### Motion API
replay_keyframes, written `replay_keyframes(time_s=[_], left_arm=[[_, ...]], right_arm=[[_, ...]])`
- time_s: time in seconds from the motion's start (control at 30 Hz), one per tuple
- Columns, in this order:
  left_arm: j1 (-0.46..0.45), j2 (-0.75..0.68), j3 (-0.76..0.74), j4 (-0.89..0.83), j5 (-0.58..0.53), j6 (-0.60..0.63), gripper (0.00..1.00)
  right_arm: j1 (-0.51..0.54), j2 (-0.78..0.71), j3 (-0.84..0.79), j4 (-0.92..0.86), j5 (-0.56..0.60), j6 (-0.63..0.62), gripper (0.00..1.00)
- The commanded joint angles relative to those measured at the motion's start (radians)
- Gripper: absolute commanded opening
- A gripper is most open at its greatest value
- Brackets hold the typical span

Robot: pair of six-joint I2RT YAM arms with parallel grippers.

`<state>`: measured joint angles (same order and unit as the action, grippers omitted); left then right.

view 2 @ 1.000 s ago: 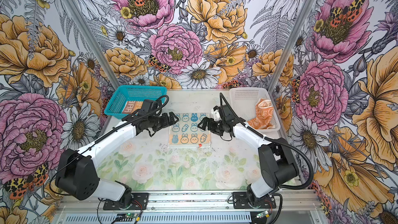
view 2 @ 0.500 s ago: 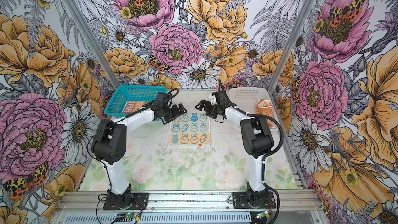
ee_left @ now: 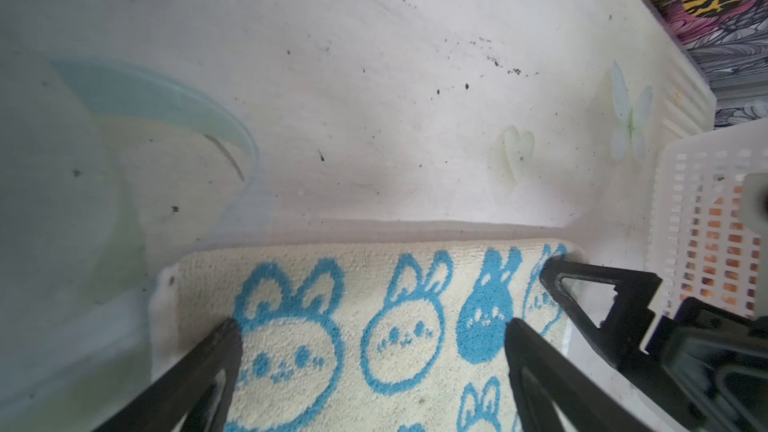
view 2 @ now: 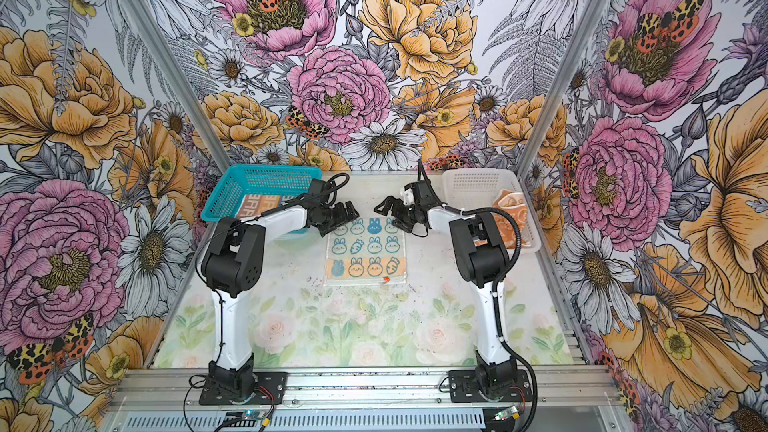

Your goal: Fold and stack the towels

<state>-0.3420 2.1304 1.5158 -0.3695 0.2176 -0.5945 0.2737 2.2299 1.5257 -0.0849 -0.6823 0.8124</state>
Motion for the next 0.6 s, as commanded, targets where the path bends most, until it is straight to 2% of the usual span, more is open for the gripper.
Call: replay_keyframes(time_s=[0.0, 0.2, 0.43, 0.57], left_arm=[[-0.003, 0.022, 0.029, -0.032, -0.05, 0.05, 0.99], [-0.035, -0.046, 0.082, -0.073, -0.081, 0.123, 0.99], [-0.095, -0.127, 0.093, -0.126, -0.218, 0.238, 0.99], [-0.121, -0.169, 0.045, -0.127, -0.242, 0.244, 0.99]], right_arm=[[-0.01, -0.019, 0.009, -0.028, 0.001, -0.057, 0.99], [-0.031, -0.133, 0.031, -0.188, 0.097, -0.199, 0.99], [-0.035, -0.083, 0.118, -0.363, 0.236, -0.371, 0.98], [-0.03, -0.018, 0.184, -0.44, 0.292, -0.452, 0.82]])
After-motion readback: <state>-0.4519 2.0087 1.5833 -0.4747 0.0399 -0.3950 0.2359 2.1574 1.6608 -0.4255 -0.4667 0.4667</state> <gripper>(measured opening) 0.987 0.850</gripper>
